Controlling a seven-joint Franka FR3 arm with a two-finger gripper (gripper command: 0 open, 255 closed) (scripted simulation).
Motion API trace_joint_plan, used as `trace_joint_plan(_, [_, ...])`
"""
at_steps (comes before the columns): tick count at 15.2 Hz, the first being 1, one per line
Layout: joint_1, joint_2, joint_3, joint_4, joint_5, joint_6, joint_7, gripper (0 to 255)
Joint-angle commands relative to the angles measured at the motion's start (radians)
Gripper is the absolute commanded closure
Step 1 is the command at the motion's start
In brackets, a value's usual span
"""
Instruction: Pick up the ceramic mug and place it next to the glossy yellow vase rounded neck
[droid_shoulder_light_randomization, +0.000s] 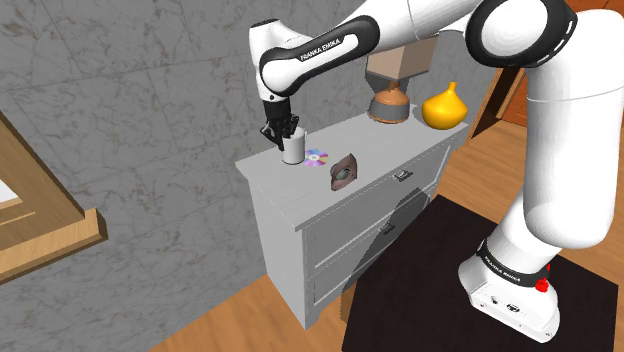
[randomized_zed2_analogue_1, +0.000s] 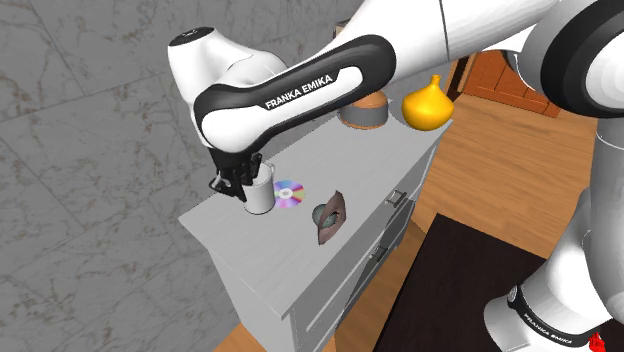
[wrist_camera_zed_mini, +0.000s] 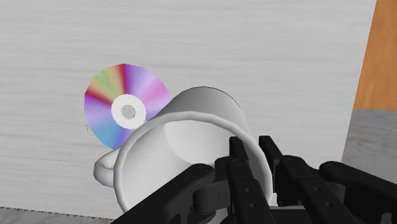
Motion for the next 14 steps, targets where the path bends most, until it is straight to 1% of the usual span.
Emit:
trace_joint_plan(1, [0.001,-0.005,0.001,0.023,0.003,-0.028,-0.003,255])
trace_joint_plan(14, [0.004,-0.038,0.007,0.15,0.016,-0.186,-0.02,255])
